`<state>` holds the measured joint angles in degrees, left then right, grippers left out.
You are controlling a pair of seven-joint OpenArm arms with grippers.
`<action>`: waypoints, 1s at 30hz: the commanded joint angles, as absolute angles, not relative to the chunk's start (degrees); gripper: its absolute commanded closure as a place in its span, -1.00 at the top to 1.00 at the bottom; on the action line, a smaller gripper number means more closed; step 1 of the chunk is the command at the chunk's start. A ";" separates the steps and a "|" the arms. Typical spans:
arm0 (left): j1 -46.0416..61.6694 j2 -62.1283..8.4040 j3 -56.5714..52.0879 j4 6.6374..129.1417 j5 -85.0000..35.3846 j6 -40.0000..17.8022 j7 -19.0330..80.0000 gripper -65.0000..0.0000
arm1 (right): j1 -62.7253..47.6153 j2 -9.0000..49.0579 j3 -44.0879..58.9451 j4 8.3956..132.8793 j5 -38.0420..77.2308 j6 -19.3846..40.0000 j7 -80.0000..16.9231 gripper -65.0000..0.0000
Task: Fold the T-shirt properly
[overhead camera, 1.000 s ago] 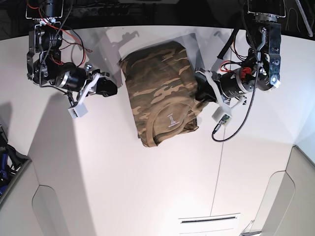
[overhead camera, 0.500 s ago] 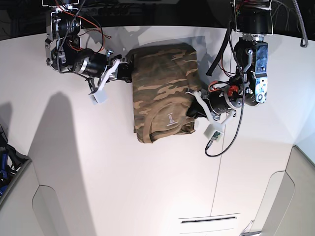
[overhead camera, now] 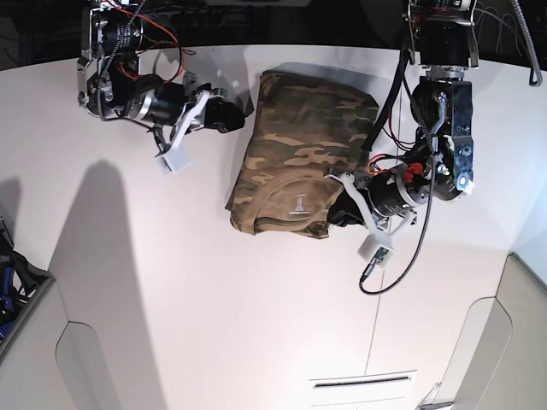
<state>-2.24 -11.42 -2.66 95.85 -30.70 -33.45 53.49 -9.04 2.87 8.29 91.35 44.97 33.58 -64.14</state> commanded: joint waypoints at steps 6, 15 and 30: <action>5.19 -15.20 -6.13 108.42 -32.29 -33.65 53.06 -0.91 | -10.52 8.08 11.31 100.64 50.39 33.91 -67.85 -1.00; 26.04 -16.23 -16.19 124.79 -35.59 -33.67 60.66 -0.91 | -21.82 23.16 11.44 108.68 58.72 34.44 -71.48 -1.00; 65.32 -17.45 -22.72 125.99 -34.81 -34.28 60.64 -0.91 | -43.79 36.47 11.16 109.14 64.45 34.30 -73.54 -1.00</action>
